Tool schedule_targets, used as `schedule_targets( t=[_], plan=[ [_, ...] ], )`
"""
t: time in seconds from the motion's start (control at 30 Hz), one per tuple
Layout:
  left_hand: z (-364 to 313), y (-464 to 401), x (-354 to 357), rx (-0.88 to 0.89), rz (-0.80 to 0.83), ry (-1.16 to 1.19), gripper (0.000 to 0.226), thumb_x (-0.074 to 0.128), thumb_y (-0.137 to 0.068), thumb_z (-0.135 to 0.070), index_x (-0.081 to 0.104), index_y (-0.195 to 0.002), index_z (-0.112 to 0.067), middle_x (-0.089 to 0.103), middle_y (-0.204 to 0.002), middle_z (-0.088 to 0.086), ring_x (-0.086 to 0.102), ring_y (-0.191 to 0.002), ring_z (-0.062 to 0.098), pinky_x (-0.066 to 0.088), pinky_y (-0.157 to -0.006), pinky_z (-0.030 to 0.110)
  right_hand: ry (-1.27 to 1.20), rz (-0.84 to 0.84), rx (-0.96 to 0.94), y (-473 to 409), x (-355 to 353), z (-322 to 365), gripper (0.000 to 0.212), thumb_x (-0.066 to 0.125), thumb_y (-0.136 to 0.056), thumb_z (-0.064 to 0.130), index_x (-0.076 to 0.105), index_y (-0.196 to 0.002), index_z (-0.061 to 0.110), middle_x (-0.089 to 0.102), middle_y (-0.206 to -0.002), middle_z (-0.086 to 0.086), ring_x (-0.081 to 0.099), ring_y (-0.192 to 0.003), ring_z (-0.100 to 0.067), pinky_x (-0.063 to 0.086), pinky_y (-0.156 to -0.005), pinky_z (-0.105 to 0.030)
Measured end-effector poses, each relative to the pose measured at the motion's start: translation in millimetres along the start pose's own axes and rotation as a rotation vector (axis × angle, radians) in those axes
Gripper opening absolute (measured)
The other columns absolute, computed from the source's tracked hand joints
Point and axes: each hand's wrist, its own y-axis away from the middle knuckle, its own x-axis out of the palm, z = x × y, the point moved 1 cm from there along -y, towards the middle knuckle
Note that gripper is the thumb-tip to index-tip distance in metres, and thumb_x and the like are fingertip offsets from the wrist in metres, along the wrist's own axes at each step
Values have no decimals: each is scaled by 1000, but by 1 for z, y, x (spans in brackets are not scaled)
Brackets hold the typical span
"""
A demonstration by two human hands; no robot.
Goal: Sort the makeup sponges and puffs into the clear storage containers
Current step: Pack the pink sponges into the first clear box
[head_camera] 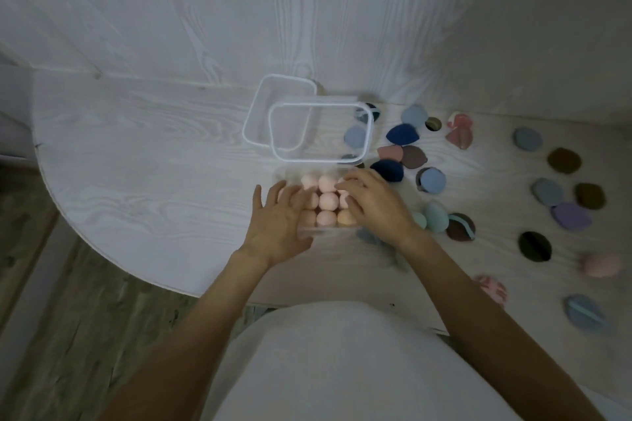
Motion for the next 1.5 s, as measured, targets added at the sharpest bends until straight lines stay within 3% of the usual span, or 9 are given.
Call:
schedule_targets(
  t=[0.13,0.37,0.57,0.7,0.9,1.03,1.13,1.33,1.5],
  plan=[
    [-33,-7,-3,240,-335,115,53,51,-73,-46,61,-116,-18,63,-114,3,56,-108,27,41,-92,41,-45,-202,10,47,-19,-17,29,46,-87,18,67,-105,9,63,-108,-9,54,-102,-27,43,-89,-37],
    [-121,-32,24,307,-210,32,47,74,-62,-30,65,-106,-13,66,-109,8,63,-95,30,49,-78,38,128,-425,392,151,-36,-82,25,50,-85,12,67,-102,6,64,-108,-16,60,-96,-35,48,-86,-41],
    [-126,-30,40,295,-315,17,33,68,-63,-16,66,-97,-12,66,-102,9,61,-85,31,42,-78,38,274,-281,730,212,-54,-158,36,67,-62,-16,66,-95,0,62,-101,-28,59,-79,-47,49,-70,-49],
    [-120,-27,41,322,-269,44,42,68,-64,-12,65,-105,-11,66,-104,10,61,-89,33,46,-82,40,388,-157,915,224,-59,-194,30,33,-94,0,57,-110,5,57,-118,-30,60,-88,-51,54,-66,-50],
    [-122,-24,36,326,-176,37,48,43,-70,-28,65,-109,-10,67,-102,10,62,-87,32,47,-82,39,332,57,1116,235,-55,-232,46,54,-90,23,38,-130,6,37,-137,-16,36,-127,-36,34,-105,-50],
    [-118,-28,39,343,-167,111,47,45,-73,-28,64,-112,-11,65,-110,10,60,-95,32,46,-86,39,228,-314,816,215,-60,-202,33,52,-76,-15,59,-106,-4,53,-119,-24,51,-99,-43,47,-80,-44],
    [-110,-29,37,362,-211,214,43,61,-75,-15,61,-117,-9,59,-119,13,54,-106,31,44,-91,38,-18,-495,517,179,-66,-149,30,57,-78,-11,62,-105,2,54,-120,-20,54,-104,-35,47,-83,-39],
    [-66,-15,13,278,-375,208,52,57,-76,-40,59,-117,-9,57,-121,11,50,-110,25,36,-98,36,-414,-388,371,96,-51,-62,32,58,-89,17,51,-119,15,56,-119,-6,58,-96,-20,52,-79,-37],
    [1,5,17,18,-298,49,91,52,-60,-72,49,-126,-10,51,-130,13,44,-121,31,28,-104,60,-488,-234,190,30,-32,-6,30,63,-86,18,56,-115,13,60,-113,-4,56,-97,-17,49,-80,-35]
  ],
)
